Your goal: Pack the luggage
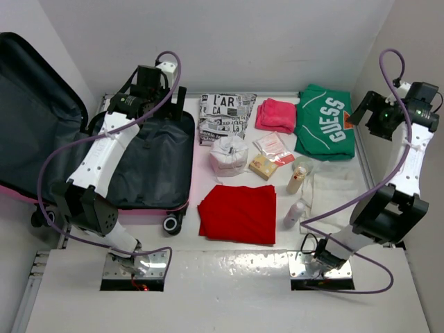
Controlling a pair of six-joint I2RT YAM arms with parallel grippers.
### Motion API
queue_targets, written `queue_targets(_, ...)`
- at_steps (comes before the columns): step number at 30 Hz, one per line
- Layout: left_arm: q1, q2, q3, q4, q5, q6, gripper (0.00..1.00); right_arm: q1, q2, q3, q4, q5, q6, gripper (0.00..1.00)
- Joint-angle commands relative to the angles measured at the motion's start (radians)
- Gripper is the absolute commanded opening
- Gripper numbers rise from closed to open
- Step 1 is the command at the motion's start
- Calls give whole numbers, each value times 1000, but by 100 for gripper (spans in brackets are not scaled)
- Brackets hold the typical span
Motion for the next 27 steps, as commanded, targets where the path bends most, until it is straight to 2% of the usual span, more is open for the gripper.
queue_targets(1,-8,6,39,18,22,-10,99,-4,39,-9,22,20,29,95)
queue_targets(3,-8,6,58,18,42,-1,99,-4,91,-13,39,43,41,95)
queue_targets(6,-17,17,67,18,116,39,99,11,169,16,32,26,-17,89)
queue_targets(7,-17,17,67,18,136,65,99,13,216,36,15,-17,-129,87)
queue_targets(8,-17,17,79,18,191,79,99,28,255,80,-8,-37,-174,87)
queue_targets(9,-17,17,79,18,220,91,99,36,278,105,-4,-80,-325,87)
queue_targets(11,-26,17,79,18,292,112,99,42,295,119,12,-107,-420,87)
queue_targets(12,-26,17,79,18,311,121,99,42,330,137,-16,-162,-586,87)
queue_targets(13,-26,27,70,18,325,121,99,42,347,176,-45,-178,-651,87)
queue_targets(14,-26,27,70,18,334,121,99,46,365,200,-109,-183,-711,85)
queue_targets(15,-26,37,61,18,346,121,99,65,420,244,-176,-177,-894,85)
queue_targets(16,-26,37,61,18,346,121,99,71,436,247,-210,-166,-947,85)
queue_targets(18,-26,49,61,18,346,121,99,89,453,217,-197,-109,-1099,85)
queue_targets(21,-26,60,61,18,346,121,99,119,459,153,-170,-51,-1230,85)
queue_targets(27,-26,70,61,18,323,112,99,171,507,120,-93,-5,-1275,91)
